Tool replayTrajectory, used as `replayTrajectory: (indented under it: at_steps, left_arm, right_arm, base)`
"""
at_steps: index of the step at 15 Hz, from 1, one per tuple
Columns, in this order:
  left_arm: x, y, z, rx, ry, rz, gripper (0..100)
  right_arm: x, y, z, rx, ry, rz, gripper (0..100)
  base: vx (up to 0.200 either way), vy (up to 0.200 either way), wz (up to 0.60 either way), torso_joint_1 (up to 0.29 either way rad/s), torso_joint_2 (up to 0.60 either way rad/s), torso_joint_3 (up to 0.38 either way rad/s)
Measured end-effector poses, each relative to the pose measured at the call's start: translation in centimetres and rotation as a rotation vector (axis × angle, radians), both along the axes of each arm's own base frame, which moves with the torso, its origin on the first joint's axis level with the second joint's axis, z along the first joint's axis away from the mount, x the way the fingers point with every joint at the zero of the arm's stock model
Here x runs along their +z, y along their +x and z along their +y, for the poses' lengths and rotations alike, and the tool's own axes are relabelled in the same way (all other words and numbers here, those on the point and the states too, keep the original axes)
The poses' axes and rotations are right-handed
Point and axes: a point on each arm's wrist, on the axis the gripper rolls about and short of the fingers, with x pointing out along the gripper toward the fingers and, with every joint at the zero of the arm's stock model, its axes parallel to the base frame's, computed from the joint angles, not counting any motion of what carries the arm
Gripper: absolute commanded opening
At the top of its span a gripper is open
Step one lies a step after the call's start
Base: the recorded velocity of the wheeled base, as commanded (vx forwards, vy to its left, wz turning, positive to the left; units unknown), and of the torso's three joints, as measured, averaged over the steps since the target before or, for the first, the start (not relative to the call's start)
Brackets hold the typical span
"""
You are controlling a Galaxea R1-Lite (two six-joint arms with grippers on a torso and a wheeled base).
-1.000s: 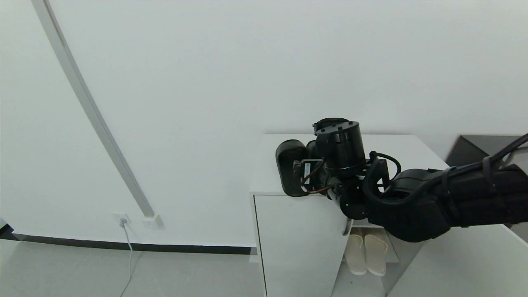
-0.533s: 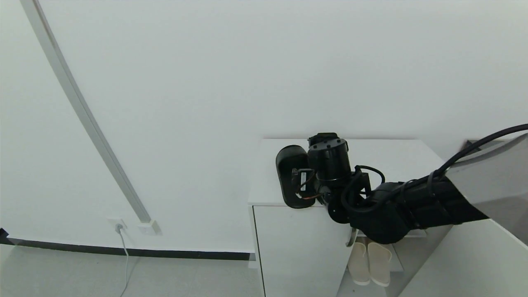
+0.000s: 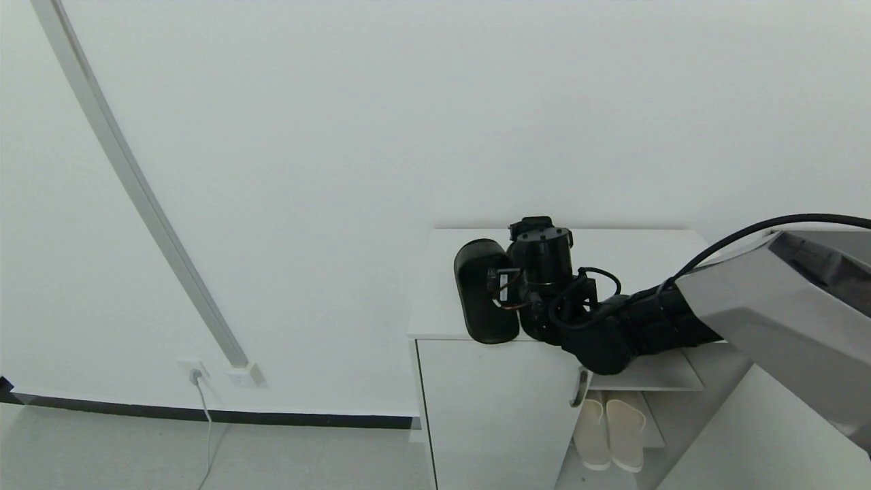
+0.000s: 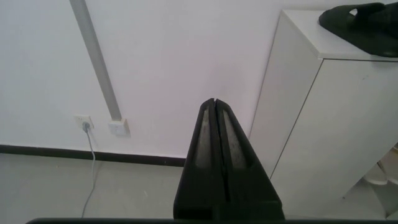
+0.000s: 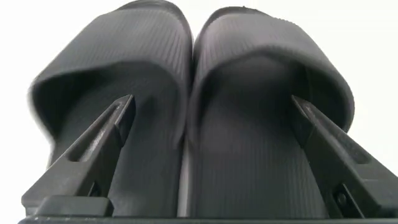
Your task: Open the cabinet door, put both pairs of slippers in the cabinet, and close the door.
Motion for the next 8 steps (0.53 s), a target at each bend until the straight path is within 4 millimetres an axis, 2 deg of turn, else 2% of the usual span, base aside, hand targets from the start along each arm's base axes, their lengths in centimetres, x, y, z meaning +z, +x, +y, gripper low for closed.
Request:
replayTrajectory:
  at_steps: [5, 6, 8]
  left_arm:
    - [0.0, 0.0, 0.0, 0.0, 0.0, 0.0, 0]
    - [0.0, 0.0, 0.0, 0.0, 0.0, 0.0, 0]
    - [0.0, 0.0, 0.0, 0.0, 0.0, 0.0, 0]
  right_arm:
    - [-0.3, 3.0, 0.3, -0.012, -0.001, -0.042, 100]
    - [-0.5, 3.1, 0.5, -0.01, -0.003, -0.04, 0]
    - [-0.9, 3.3, 0.6, -0.012, -0.007, -0.036, 0]
  base:
    - [0.0, 0.0, 0.0, 0.0, 0.0, 0.0]
    - [0.0, 0.0, 0.0, 0.0, 0.0, 0.0]
    - [0.0, 0.0, 0.0, 0.0, 0.0, 0.0]
